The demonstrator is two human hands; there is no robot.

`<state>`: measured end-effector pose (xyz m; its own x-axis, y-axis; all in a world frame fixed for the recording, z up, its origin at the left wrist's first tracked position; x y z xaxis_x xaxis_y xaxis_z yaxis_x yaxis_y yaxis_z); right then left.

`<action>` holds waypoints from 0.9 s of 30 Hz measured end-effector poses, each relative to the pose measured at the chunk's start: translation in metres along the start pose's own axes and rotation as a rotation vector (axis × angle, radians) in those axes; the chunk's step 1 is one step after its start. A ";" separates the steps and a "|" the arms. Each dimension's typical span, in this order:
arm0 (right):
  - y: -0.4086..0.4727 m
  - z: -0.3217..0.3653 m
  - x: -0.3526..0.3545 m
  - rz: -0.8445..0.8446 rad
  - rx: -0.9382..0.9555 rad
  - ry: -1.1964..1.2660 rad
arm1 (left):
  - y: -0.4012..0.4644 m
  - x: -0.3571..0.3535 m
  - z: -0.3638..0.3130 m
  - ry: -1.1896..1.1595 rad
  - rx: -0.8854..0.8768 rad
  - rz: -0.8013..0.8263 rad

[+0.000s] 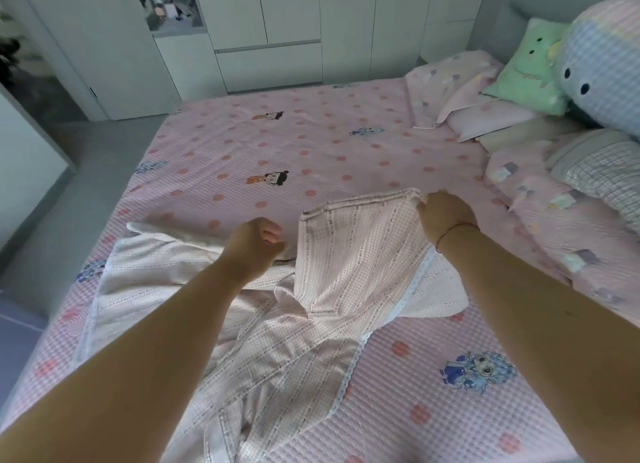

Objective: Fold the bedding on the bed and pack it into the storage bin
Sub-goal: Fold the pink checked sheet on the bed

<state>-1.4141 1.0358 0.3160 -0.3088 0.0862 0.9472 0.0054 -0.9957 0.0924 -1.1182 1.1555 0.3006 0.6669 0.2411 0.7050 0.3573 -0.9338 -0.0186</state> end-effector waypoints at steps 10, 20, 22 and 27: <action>0.029 0.025 -0.006 0.239 -0.165 0.114 | -0.039 -0.044 0.033 -0.440 0.326 0.183; 0.032 0.039 -0.022 0.240 -0.135 0.274 | -0.083 -0.149 -0.018 -1.017 1.029 0.670; 0.035 0.033 -0.023 0.244 -0.157 0.293 | -0.075 -0.158 -0.028 -1.238 1.094 0.559; 0.047 0.016 -0.017 0.188 -0.161 0.238 | 0.000 -0.122 -0.037 -1.557 0.927 0.083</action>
<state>-1.3935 0.9886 0.3089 -0.5300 -0.0903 0.8432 -0.0616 -0.9876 -0.1445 -1.2238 1.1165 0.2405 0.4413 0.7143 -0.5431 0.1404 -0.6527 -0.7445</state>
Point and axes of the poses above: each hand's wrist, its own y-axis towards the middle knuckle, its own x-axis out of the back of the hand, z = x × y, the point moved 7 cm from there along y, towards the middle knuckle, and after that the axes turned 9 degrees about -z, right-handed, at the moved point
